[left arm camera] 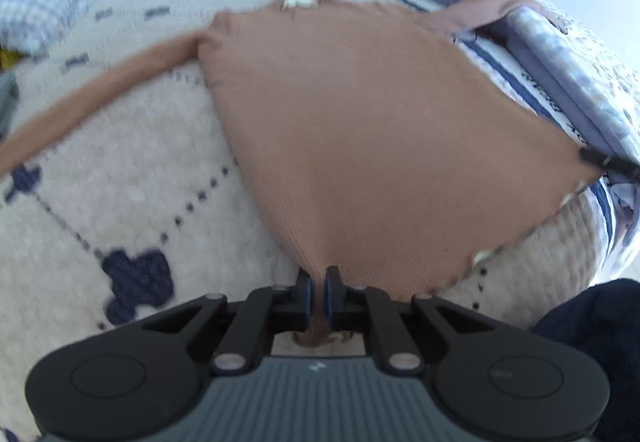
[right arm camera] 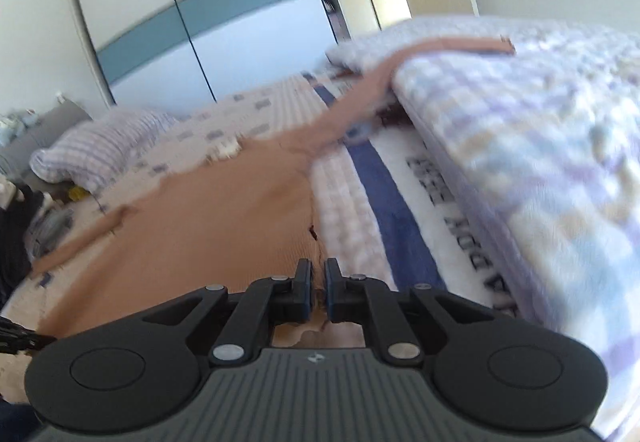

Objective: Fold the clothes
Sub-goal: 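Release the hem with the left gripper while the right gripper grasps near the collar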

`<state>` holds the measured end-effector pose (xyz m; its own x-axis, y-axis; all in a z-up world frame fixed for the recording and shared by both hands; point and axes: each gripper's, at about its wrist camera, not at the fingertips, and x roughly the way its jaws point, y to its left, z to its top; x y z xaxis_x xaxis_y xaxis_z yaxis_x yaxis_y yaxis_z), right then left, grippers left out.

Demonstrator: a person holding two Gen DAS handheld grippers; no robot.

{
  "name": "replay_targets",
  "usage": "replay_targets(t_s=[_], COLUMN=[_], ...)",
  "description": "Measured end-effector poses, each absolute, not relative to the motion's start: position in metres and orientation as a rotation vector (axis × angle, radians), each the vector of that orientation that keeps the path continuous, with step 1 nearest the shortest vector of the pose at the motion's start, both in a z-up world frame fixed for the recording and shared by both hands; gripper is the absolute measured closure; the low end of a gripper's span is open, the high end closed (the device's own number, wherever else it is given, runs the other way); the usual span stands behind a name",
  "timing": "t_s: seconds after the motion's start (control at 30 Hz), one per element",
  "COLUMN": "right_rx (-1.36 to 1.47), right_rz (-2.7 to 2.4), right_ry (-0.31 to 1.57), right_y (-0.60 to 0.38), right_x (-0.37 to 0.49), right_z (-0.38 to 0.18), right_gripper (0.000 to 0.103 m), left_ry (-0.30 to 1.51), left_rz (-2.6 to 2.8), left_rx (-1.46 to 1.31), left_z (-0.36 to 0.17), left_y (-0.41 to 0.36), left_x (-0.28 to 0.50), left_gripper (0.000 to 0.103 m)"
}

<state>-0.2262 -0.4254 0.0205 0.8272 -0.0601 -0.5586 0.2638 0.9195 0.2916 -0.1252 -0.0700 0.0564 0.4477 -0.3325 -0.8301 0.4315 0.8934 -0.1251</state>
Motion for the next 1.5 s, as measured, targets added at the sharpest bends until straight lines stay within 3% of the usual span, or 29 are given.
replay_targets(t_s=[0.3, 0.5, 0.6, 0.7, 1.1, 1.17, 1.23, 1.3, 1.33, 1.37, 1.4, 1.43, 1.47, 1.5], right_rx=[0.323, 0.281, 0.249, 0.264, -0.085, -0.062, -0.053, -0.055, -0.057, -0.066, -0.078, -0.089, -0.099, -0.11], right_rz=[-0.274, -0.244, -0.216, -0.157, 0.212, 0.235, 0.266, 0.288, 0.298, 0.303, 0.304, 0.311, 0.331, 0.337], right_ry=[0.56, 0.601, 0.601, 0.574, 0.627, 0.657, 0.679, 0.707, 0.722, 0.744, 0.768, 0.771, 0.755, 0.735], right_y=[-0.443, -0.451, -0.458, -0.466, -0.419, -0.417, -0.415, -0.412, -0.411, -0.408, -0.406, -0.403, -0.4, -0.397], right_x=[-0.228, -0.208, -0.184, -0.145, 0.131, 0.171, 0.198, 0.216, 0.224, 0.231, 0.235, 0.236, 0.233, 0.23], right_z=[0.032, 0.041, 0.055, 0.074, 0.088, 0.078, 0.067, 0.055, 0.049, 0.041, 0.034, 0.029, 0.028, 0.029], right_gripper=[0.082, 0.082, 0.08, 0.069, 0.059, 0.059, 0.059, 0.059, 0.059, 0.059, 0.061, 0.066, 0.091, 0.095], left_ry=[0.912, 0.896, 0.848, 0.801, 0.72, 0.709, 0.717, 0.748, 0.75, 0.737, 0.711, 0.684, 0.658, 0.644], left_rz=[-0.357, -0.298, -0.278, -0.305, -0.46, -0.473, -0.476, -0.468, -0.479, -0.494, -0.493, -0.489, -0.477, -0.46], left_rx=[0.013, 0.084, 0.073, 0.02, 0.202, 0.255, 0.294, 0.3, 0.287, 0.278, 0.308, 0.342, 0.381, 0.394], left_z=[0.081, 0.091, 0.106, 0.116, 0.078, 0.066, 0.052, 0.04, 0.037, 0.036, 0.035, 0.035, 0.035, 0.038], left_y=[-0.019, -0.003, 0.009, 0.014, -0.085, -0.102, -0.112, -0.117, -0.115, -0.114, -0.117, -0.119, -0.122, -0.124], left_x=[-0.101, -0.062, -0.022, 0.027, 0.212, 0.227, 0.238, 0.245, 0.247, 0.246, 0.242, 0.237, 0.232, 0.231], left_gripper=[0.081, 0.081, 0.072, 0.061, 0.035, 0.037, 0.063, 0.077, 0.09, 0.097, 0.098, 0.098, 0.098, 0.098])
